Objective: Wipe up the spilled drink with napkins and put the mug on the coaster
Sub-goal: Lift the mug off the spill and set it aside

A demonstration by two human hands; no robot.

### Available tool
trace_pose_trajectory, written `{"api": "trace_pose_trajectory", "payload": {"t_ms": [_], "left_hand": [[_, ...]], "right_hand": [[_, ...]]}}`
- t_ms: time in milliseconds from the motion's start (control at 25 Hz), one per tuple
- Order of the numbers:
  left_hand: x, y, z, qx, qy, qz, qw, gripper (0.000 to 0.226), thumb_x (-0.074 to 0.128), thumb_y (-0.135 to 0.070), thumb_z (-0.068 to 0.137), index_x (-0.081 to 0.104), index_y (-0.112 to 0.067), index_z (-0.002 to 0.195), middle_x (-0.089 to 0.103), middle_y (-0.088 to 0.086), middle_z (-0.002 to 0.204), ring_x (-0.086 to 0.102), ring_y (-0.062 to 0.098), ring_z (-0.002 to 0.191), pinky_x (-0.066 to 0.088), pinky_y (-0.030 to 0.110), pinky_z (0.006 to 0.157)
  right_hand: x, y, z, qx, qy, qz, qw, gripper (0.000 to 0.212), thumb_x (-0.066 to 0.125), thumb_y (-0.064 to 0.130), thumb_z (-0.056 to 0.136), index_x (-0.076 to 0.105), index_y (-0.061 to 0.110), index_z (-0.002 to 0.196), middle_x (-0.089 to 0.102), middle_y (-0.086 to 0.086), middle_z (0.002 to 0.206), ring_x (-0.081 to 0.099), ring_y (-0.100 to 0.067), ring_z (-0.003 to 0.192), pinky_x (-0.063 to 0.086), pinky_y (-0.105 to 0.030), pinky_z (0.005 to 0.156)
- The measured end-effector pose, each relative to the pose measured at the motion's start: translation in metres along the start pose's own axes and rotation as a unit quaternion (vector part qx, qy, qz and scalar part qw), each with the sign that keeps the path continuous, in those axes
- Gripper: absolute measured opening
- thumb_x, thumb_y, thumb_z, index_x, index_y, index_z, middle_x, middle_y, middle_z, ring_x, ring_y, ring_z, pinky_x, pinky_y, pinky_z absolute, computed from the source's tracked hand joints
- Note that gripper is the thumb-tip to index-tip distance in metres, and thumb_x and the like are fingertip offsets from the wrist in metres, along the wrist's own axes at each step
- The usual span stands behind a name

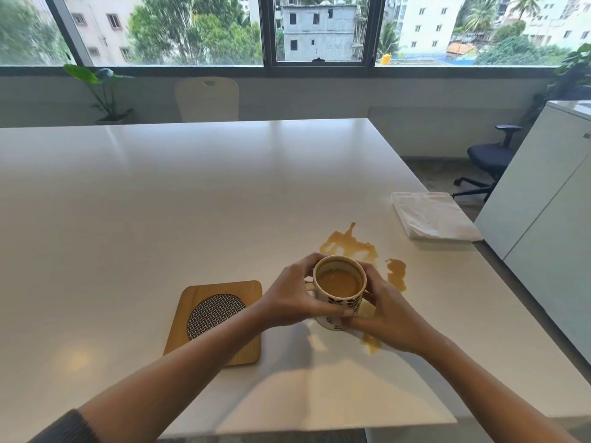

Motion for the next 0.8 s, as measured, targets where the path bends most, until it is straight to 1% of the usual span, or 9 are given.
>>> {"api": "trace_pose_trajectory", "payload": {"t_ms": [120, 240, 320, 480, 640, 800], "left_hand": [[-0.001, 0.002, -0.002, 0.004, -0.016, 0.008, 1.0, 0.072, 0.099, -0.028, 0.058, 0.063, -0.022, 0.121, 0.074, -0.008, 0.11, 0.069, 0.009, 0.107, 0.054, 0.031, 0.094], [-0.001, 0.003, -0.003, 0.004, -0.024, 0.007, 1.0, 0.071, 0.099, -0.026, 0.057, 0.063, -0.02, 0.117, 0.074, -0.006, 0.108, 0.069, 0.01, 0.105, 0.054, 0.028, 0.093], [-0.002, 0.004, -0.002, 0.002, -0.032, 0.007, 0.999, 0.07, 0.1, -0.027, 0.056, 0.064, -0.018, 0.116, 0.075, -0.006, 0.107, 0.07, 0.01, 0.104, 0.055, 0.029, 0.093], [-0.002, 0.003, -0.002, 0.01, -0.045, 0.014, 0.999, 0.069, 0.1, -0.028, 0.054, 0.066, -0.018, 0.114, 0.076, -0.006, 0.104, 0.072, 0.011, 0.101, 0.056, 0.034, 0.092], [-0.006, 0.005, 0.003, 0.013, -0.042, 0.015, 0.999, 0.068, 0.1, -0.028, 0.054, 0.067, -0.019, 0.113, 0.076, -0.006, 0.103, 0.072, 0.01, 0.099, 0.057, 0.032, 0.091], [-0.014, 0.006, 0.012, 0.016, -0.048, 0.012, 0.999, 0.07, 0.1, -0.03, 0.054, 0.066, -0.019, 0.114, 0.076, -0.007, 0.104, 0.072, 0.01, 0.101, 0.056, 0.034, 0.093]], "right_hand": [[0.005, -0.002, 0.002, -0.015, -0.044, -0.012, 0.999, 0.082, 0.092, 0.02, 0.062, 0.048, 0.021, 0.131, 0.061, 0.01, 0.12, 0.061, -0.011, 0.113, 0.052, -0.024, 0.093], [0.008, -0.003, 0.003, -0.02, -0.073, -0.009, 0.997, 0.08, 0.093, 0.021, 0.059, 0.051, 0.022, 0.127, 0.064, 0.009, 0.117, 0.063, -0.012, 0.11, 0.055, -0.026, 0.09], [0.009, -0.003, 0.003, -0.024, -0.086, -0.016, 0.996, 0.079, 0.093, 0.023, 0.058, 0.053, 0.022, 0.126, 0.065, 0.009, 0.116, 0.065, -0.013, 0.109, 0.056, -0.027, 0.089], [0.009, 0.0, 0.004, -0.026, -0.092, -0.027, 0.995, 0.079, 0.093, 0.026, 0.057, 0.054, 0.021, 0.125, 0.066, 0.011, 0.113, 0.066, -0.011, 0.106, 0.056, -0.025, 0.086], [0.009, 0.003, 0.01, -0.027, -0.095, -0.041, 0.994, 0.08, 0.094, 0.029, 0.054, 0.055, 0.021, 0.123, 0.066, 0.013, 0.111, 0.066, -0.006, 0.104, 0.057, -0.022, 0.083], [0.007, 0.007, 0.02, -0.032, -0.108, -0.033, 0.993, 0.077, 0.094, 0.026, 0.054, 0.056, 0.022, 0.122, 0.068, 0.019, 0.107, 0.067, -0.005, 0.103, 0.055, -0.019, 0.084]]}}
Point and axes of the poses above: each hand's wrist, its own z-axis towards the middle knuckle, its own x-axis out of the palm, y = z × x, the point moved 1 cm from there along z, towards the middle knuckle
